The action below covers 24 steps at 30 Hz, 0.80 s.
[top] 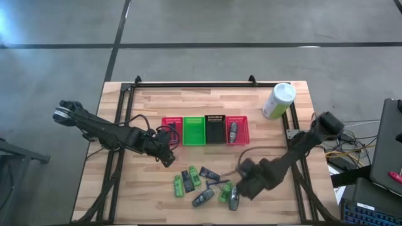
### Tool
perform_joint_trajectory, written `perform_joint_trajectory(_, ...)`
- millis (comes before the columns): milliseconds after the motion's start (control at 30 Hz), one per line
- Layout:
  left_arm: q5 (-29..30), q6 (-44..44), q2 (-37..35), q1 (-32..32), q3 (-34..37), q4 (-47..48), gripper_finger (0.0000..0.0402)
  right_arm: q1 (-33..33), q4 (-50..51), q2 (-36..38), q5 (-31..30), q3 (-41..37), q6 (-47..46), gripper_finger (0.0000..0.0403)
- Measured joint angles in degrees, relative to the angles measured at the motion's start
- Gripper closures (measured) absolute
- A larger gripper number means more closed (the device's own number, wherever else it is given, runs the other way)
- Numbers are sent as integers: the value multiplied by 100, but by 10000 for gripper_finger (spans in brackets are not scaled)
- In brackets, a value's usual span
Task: Pick & Place Travel size toiletries
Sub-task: Put the black deodorant into the right red bin
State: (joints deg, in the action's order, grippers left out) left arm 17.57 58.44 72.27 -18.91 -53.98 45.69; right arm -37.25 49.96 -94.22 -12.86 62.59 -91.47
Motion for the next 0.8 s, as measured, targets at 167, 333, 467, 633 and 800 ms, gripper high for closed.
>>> perform_joint_trajectory(167,56,-15,0,20,0,-12,156,518,530,1015,-919,-313,-1477,202)
perform_joint_trajectory(333,132,-41,0,59,0,-20,156,1720,345,1617,-1131,-840,-1400,201)
perform_joint_trajectory(467,158,-96,0,72,0,-20,156,2733,14,1807,-1131,-949,-448,200)
perform_joint_trajectory(633,161,-99,0,103,0,-21,156,3668,-358,1718,-600,-869,700,199)
perform_joint_trajectory(800,166,-101,0,158,0,-2,156,3885,-461,1351,-198,-888,940,199)
